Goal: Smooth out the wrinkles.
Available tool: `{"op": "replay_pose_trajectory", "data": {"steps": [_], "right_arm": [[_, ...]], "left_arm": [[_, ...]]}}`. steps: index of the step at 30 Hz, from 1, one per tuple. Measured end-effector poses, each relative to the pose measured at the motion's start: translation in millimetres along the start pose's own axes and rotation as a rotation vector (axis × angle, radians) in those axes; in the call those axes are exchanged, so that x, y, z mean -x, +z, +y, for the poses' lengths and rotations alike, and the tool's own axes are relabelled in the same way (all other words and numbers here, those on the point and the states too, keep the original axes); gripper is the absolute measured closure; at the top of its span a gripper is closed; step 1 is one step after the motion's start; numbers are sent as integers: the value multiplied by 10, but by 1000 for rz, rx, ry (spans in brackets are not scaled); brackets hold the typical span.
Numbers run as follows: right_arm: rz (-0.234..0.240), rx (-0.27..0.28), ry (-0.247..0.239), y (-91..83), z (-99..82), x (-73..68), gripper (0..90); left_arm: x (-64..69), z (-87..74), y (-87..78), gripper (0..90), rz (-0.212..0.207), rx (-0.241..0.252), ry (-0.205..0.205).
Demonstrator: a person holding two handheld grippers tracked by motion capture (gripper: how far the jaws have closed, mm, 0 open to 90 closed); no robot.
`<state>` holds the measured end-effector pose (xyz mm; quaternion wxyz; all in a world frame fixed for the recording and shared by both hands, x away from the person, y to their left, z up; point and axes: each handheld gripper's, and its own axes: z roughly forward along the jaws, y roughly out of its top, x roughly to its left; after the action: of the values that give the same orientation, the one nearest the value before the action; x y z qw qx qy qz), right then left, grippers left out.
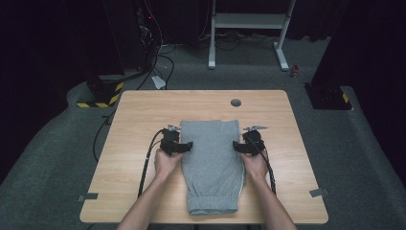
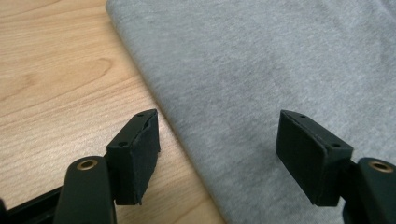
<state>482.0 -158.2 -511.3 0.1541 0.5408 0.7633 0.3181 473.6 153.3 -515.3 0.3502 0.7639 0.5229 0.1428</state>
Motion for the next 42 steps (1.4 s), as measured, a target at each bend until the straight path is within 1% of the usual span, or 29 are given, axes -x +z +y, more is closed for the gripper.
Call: {"op": "replay_pose_trajectory", "data": {"steps": [3,4,6,7,8,9,11,12,14,15,19,20,21,22,24,26,28,31,34,37,39,41,42], "right_arm": [[-13,5,-6,15,1,-24,409],[-17,4,-18,21,7,-28,408],[-19,-26,-29,34,55,-49,418],[-20,-39,-42,47,85,-59,427],[-14,-37,-49,57,91,-61,427],[-15,-31,-54,68,95,-57,425],[-19,-46,-59,75,119,-67,433],[-21,-54,-71,83,135,-82,441],[-34,-71,-103,100,164,-119,478],[-31,-75,-110,107,179,-133,507],[-20,-64,-119,116,181,-137,581],[-16,-59,-134,120,182,-137,598],[-10,-60,-141,120,183,-136,609],[-7,-57,-145,121,183,-130,616],[-5,-58,-144,119,183,-124,640],[5,-57,-149,119,183,-121,686],[19,-58,-156,119,183,-127,736],[28,-63,-153,117,183,-140,771],[32,-64,-148,117,184,-141,791],[51,-67,-143,113,185,-116,810],[66,-69,-124,110,184,-101,822],[84,-74,-113,100,183,-79,829],[90,-76,-107,91,181,-68,832]], "left_arm": [[40,53,35,285,-1,-22,14],[53,61,55,285,-2,-14,10],[77,74,80,290,13,-10,17],[87,80,87,291,23,-14,32],[112,90,102,291,37,-19,49],[131,94,110,292,44,-24,57],[172,108,135,305,70,-30,93],[185,115,146,310,73,-29,98],[191,138,156,335,69,-35,101],[191,142,158,348,69,-34,102],[190,143,159,426,62,-23,111],[190,145,161,457,53,-17,113],[191,146,163,498,51,-14,111],[192,148,166,517,54,-12,112],[200,158,170,558,50,-14,115],[209,168,170,598,44,-23,121],[217,180,172,652,28,-30,119],[218,183,175,737,0,-32,114],[198,205,180,769,-24,-45,102],[162,237,183,789,-49,-64,79],[128,240,180,796,-76,-70,46],[71,241,177,801,-116,-79,4],[37,240,173,802,-146,-77,-24]]}}
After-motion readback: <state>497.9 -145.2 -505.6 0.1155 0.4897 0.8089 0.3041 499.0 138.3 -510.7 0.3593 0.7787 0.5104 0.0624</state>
